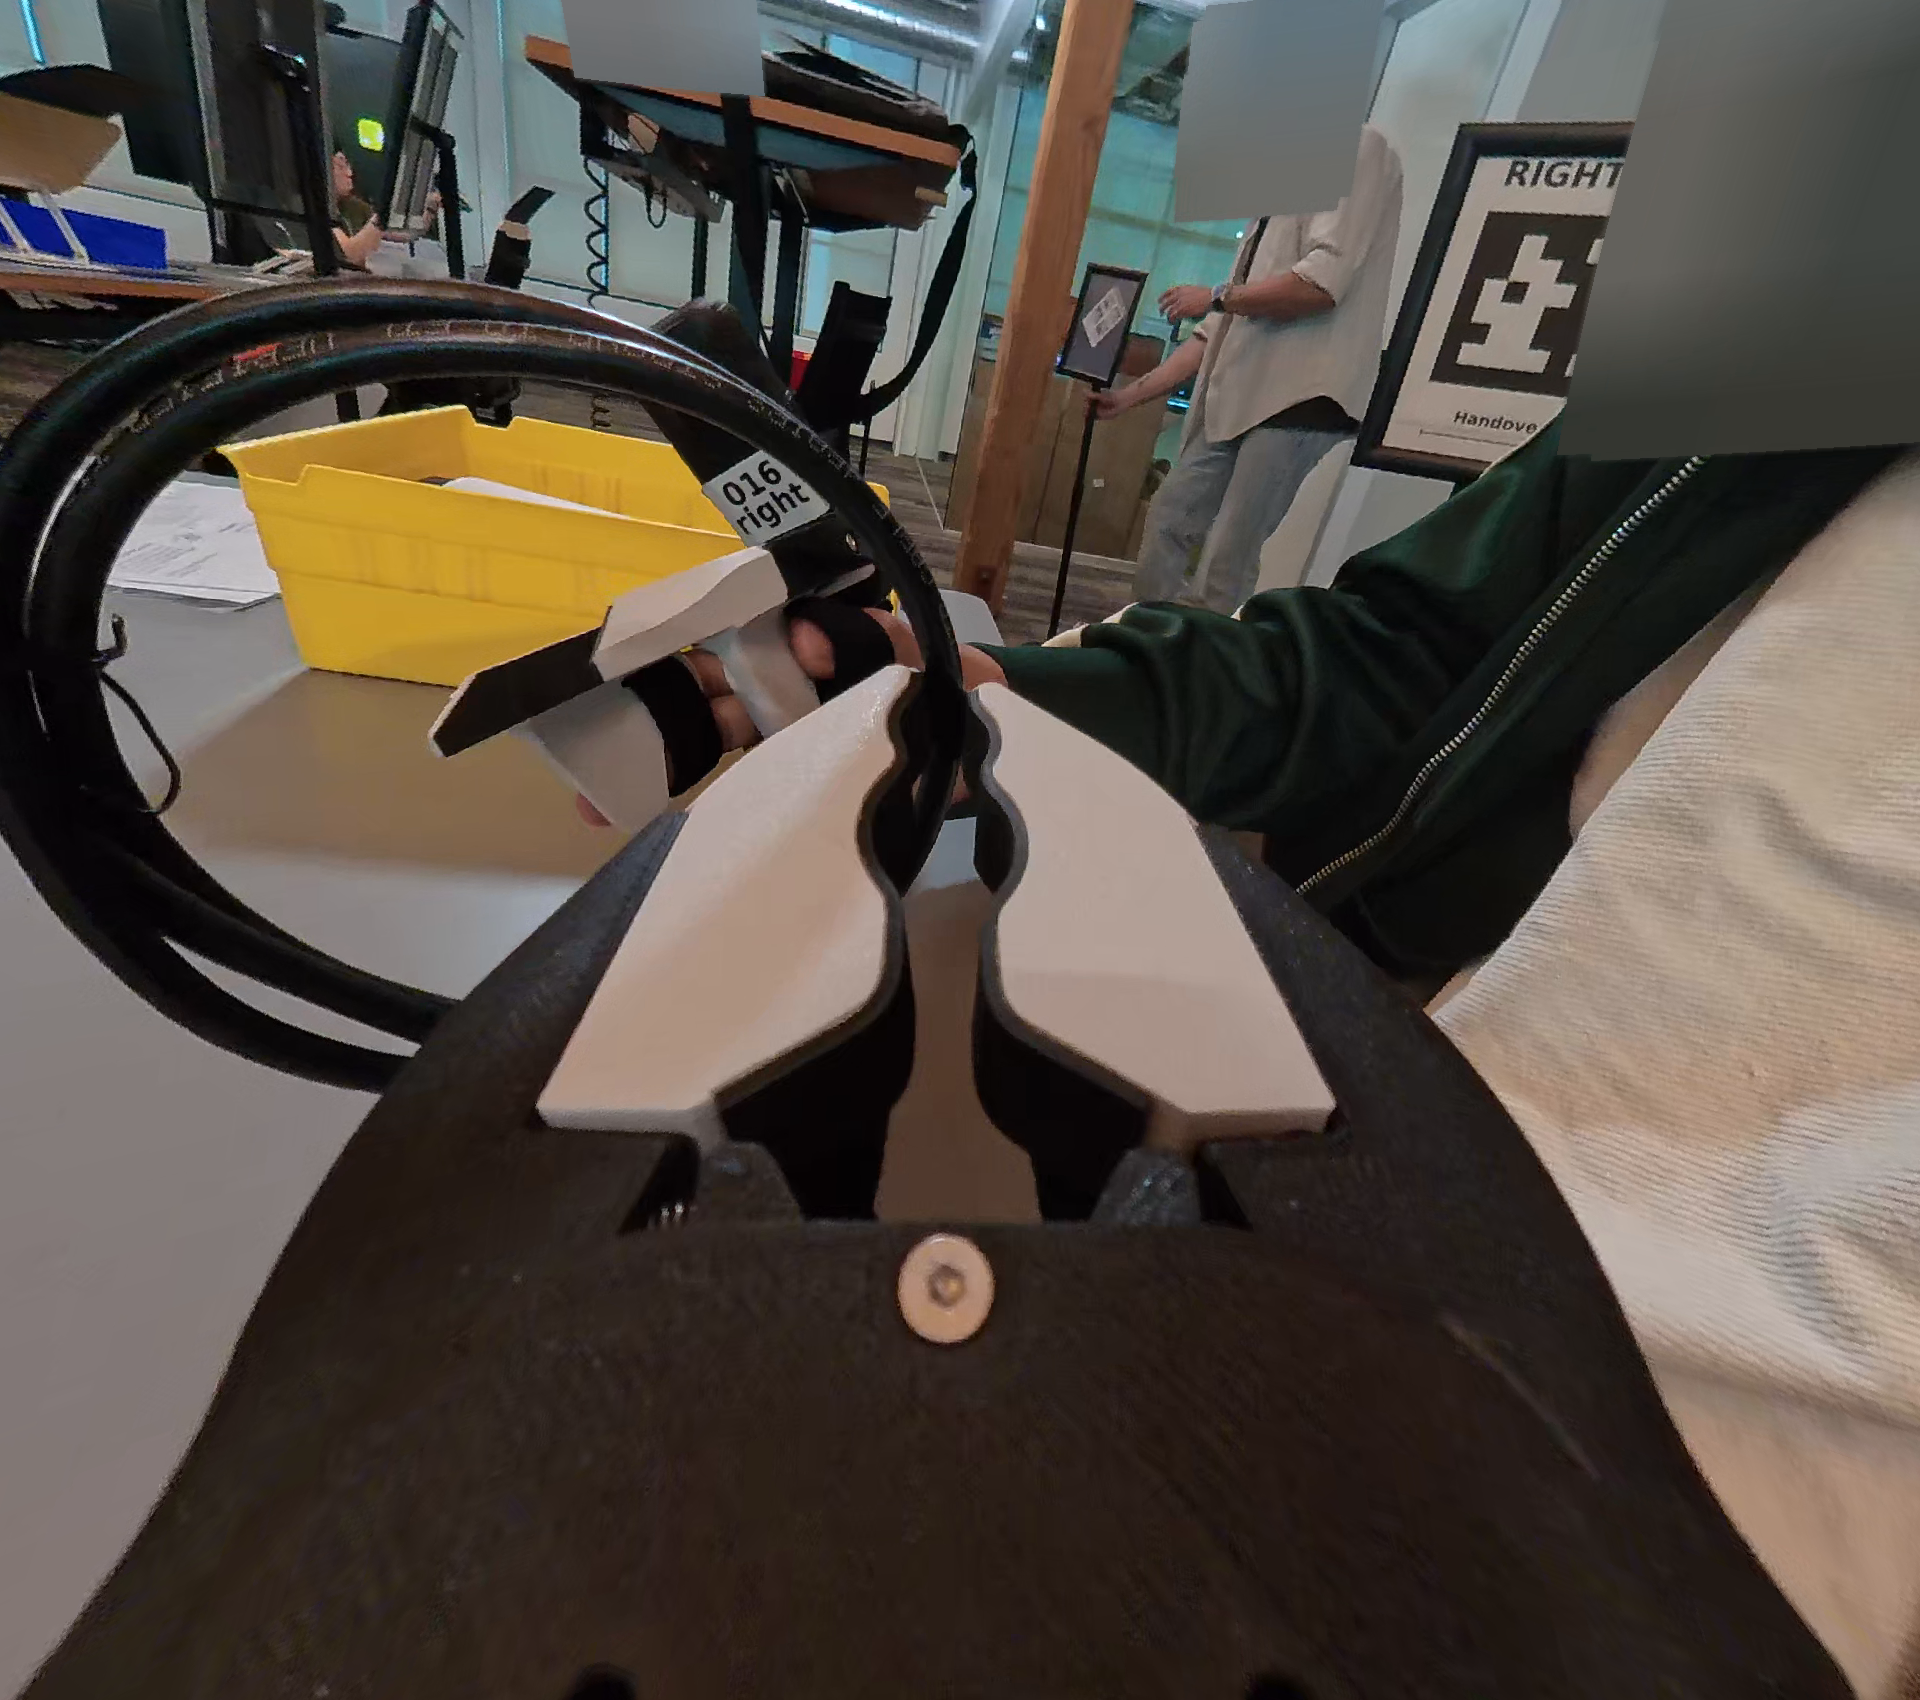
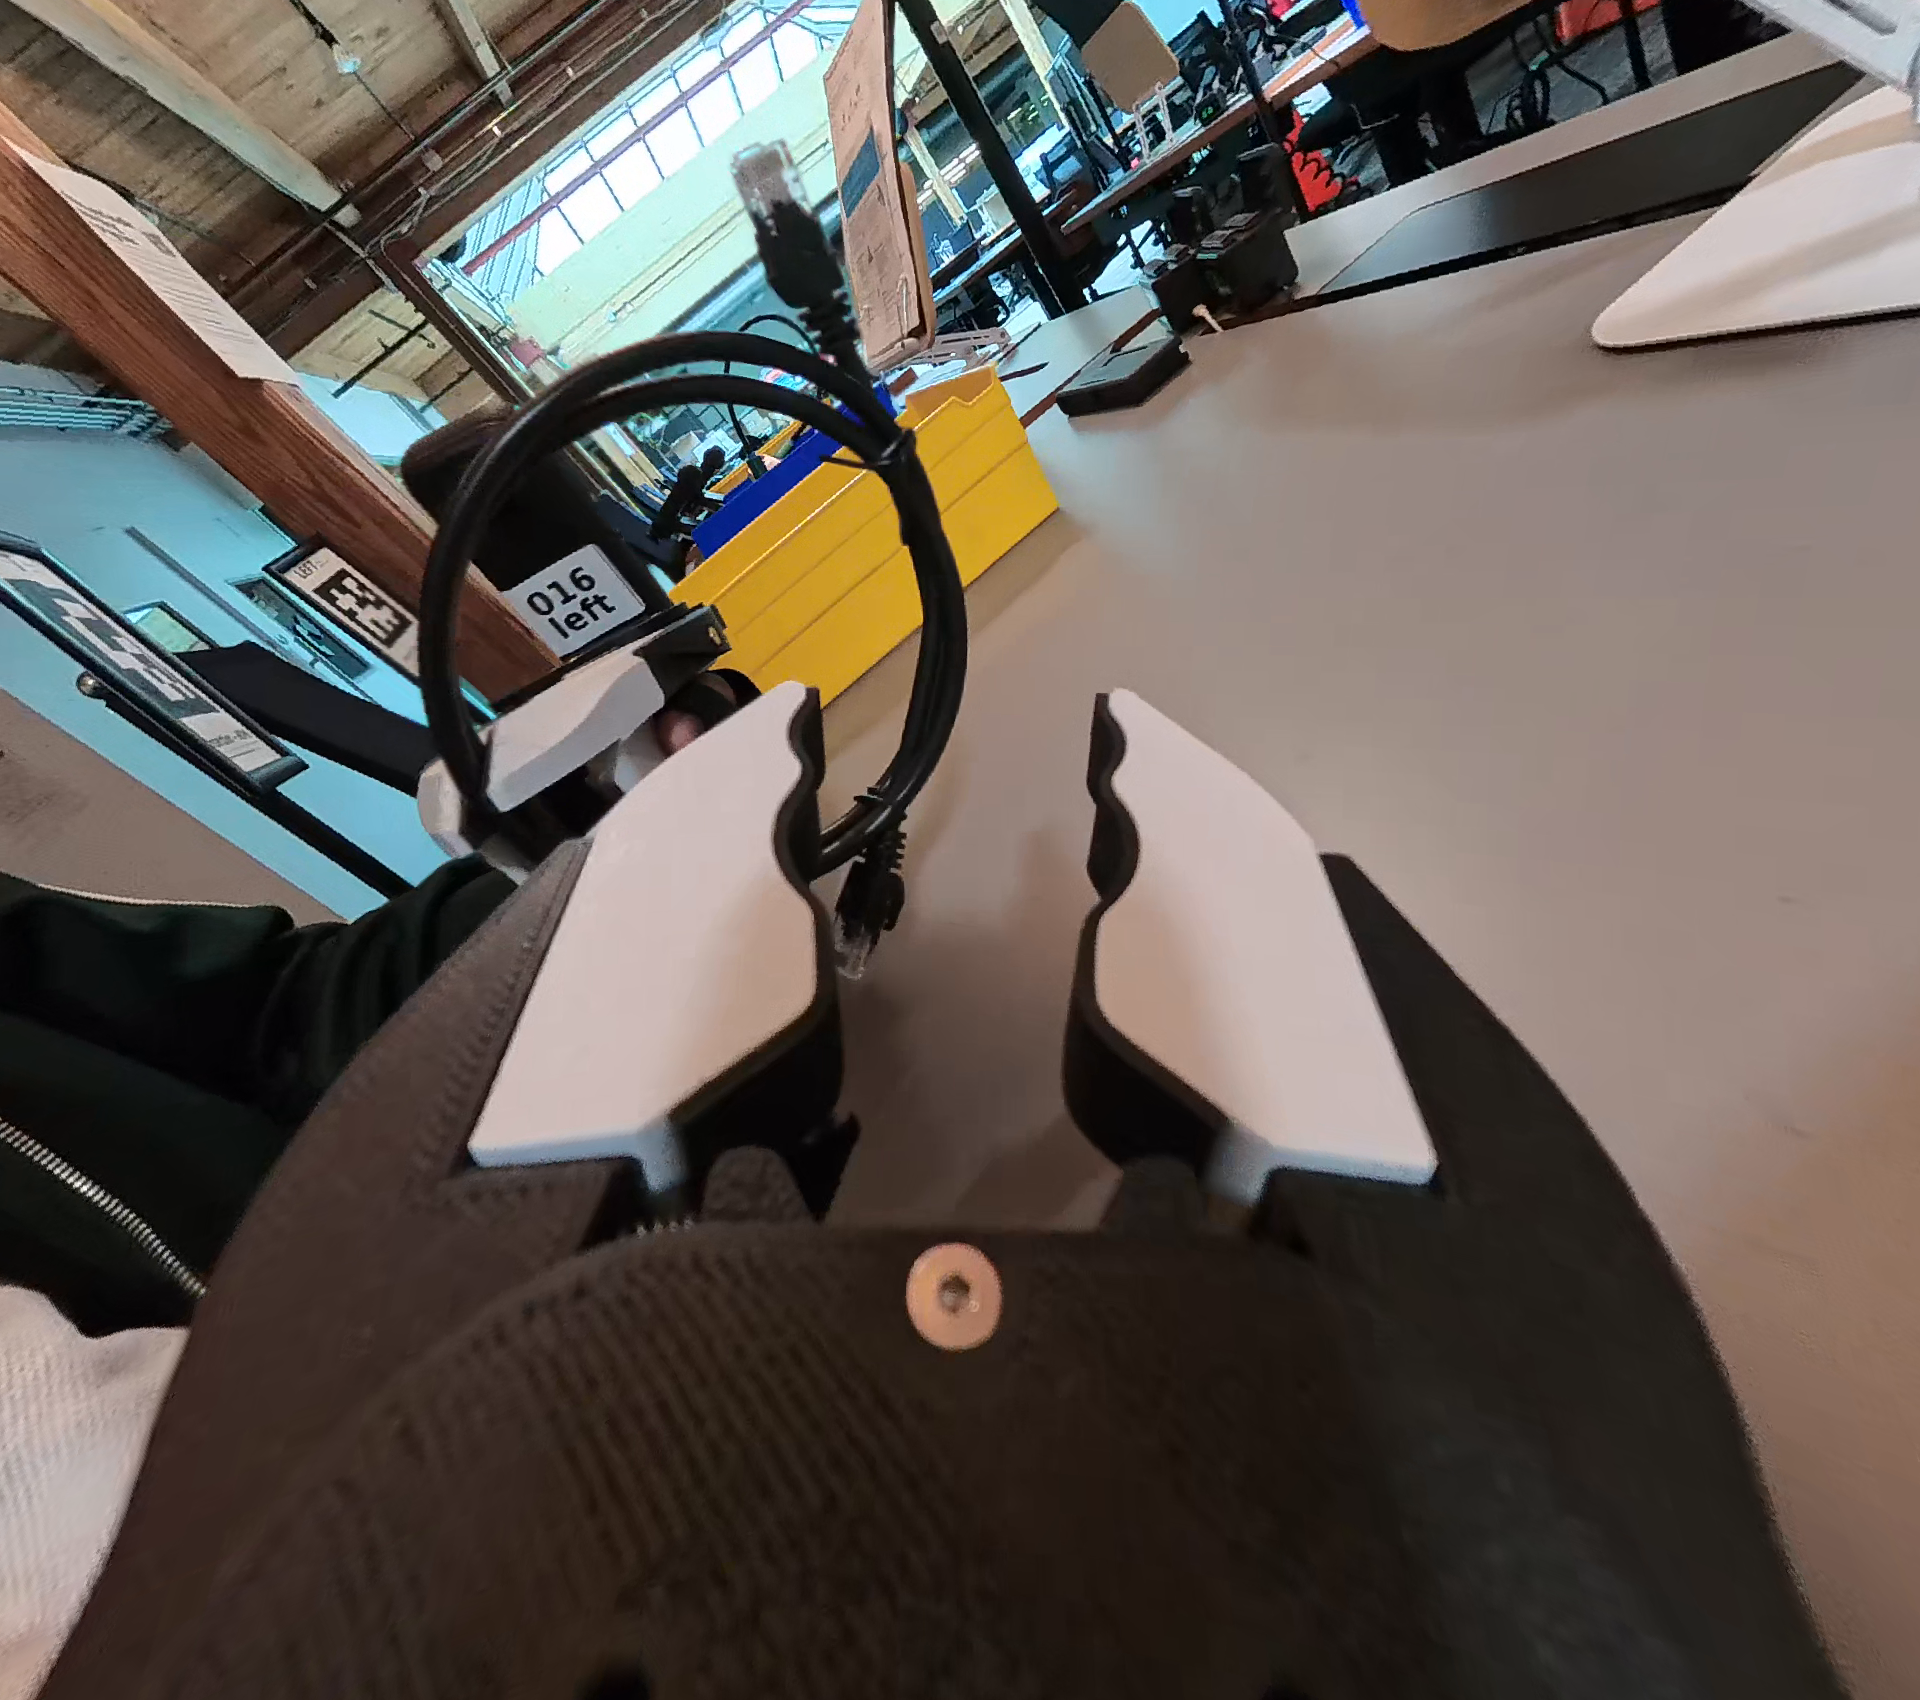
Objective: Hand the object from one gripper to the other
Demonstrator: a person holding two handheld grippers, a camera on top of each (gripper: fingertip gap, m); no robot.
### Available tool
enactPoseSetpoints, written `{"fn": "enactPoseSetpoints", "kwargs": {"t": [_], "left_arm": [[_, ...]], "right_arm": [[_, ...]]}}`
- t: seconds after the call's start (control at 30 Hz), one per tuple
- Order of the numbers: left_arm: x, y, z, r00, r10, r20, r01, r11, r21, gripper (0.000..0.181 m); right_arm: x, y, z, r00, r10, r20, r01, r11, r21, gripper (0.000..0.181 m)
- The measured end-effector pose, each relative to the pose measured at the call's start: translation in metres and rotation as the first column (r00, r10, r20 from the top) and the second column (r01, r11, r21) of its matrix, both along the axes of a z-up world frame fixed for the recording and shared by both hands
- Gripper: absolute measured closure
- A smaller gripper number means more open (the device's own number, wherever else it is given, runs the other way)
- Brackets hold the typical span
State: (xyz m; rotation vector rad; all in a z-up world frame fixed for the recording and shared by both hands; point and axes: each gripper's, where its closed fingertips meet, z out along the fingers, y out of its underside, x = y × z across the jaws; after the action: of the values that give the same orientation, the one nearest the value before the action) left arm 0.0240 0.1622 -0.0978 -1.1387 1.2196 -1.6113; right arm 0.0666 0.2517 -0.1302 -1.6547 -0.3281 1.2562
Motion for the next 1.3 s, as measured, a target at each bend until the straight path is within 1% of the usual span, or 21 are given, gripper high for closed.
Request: {"fn": "enactPoseSetpoints", "kwargs": {"t": [0.17,0.27,0.37,0.43,0.53,0.6,0.8,1.0,1.13,1.17,1.23,1.3], "left_arm": [[0.002,0.0,-0.005,1.0,-0.002,-0.029,0.002,1.0,-0.006,0.176],[0.004,0.002,-0.01,0.999,0.009,-0.053,-0.009,1.0,-0.007,0.176],[0.004,0.0,-0.011,0.998,-0.009,-0.057,0.008,1.0,-0.009,0.176],[0.003,-0.004,-0.01,0.999,-0.027,-0.047,0.027,1.0,-0.008,0.176],[0.003,-0.013,-0.006,0.996,-0.082,-0.026,0.081,0.997,-0.014,0.176],[0.005,-0.021,-0.004,0.993,-0.119,-0.023,0.119,0.993,-0.018,0.176],[0.011,-0.04,-0.005,0.979,-0.198,-0.04,0.198,0.98,-0.01,0.176],[0.012,-0.051,-0.001,0.969,-0.246,-0.021,0.246,0.969,-0.02,0.176],[0.012,-0.055,0.0,0.961,-0.276,-0.011,0.275,0.96,-0.042,0.176],[0.013,-0.056,0.0,0.96,-0.281,-0.012,0.28,0.959,-0.044,0.176],[0.013,-0.058,0.0,0.956,-0.292,-0.016,0.291,0.956,-0.045,0.176],[0.014,-0.059,-0.001,0.955,-0.296,-0.02,0.295,0.955,-0.041,0.176]], "right_arm": [[-0.003,-0.005,0.008,1.0,0.017,0.007,-0.017,0.998,0.06,0.134],[-0.006,-0.012,0.019,0.998,0.058,-0.031,-0.054,0.993,0.108,0.135],[-0.01,-0.018,0.025,0.994,0.096,-0.051,-0.088,0.986,0.139,0.134],[-0.013,-0.016,0.02,0.995,0.09,-0.033,-0.086,0.988,0.125,0.13],[-0.015,-0.01,0.01,0.998,0.061,-0.009,-0.06,0.994,0.094,0.114],[-0.015,-0.008,0.006,0.999,0.048,0.01,-0.049,0.995,0.087,0.113],[-0.021,-0.013,-0.001,0.991,0.076,0.112,-0.09,0.988,0.122,0.128],[-0.028,-0.019,-0.002,0.983,0.111,0.145,-0.132,0.98,0.149,0.142],[-0.024,-0.019,0.009,0.986,0.068,0.151,-0.102,0.967,0.233,0.147],[-0.022,-0.019,0.012,0.987,0.05,0.154,-0.089,0.962,0.259,0.15],[-0.019,-0.02,0.016,0.986,0.029,0.163,-0.077,0.952,0.297,0.163],[-0.018,-0.02,0.016,0.984,0.024,0.179,-0.079,0.947,0.31,0.164]]}}
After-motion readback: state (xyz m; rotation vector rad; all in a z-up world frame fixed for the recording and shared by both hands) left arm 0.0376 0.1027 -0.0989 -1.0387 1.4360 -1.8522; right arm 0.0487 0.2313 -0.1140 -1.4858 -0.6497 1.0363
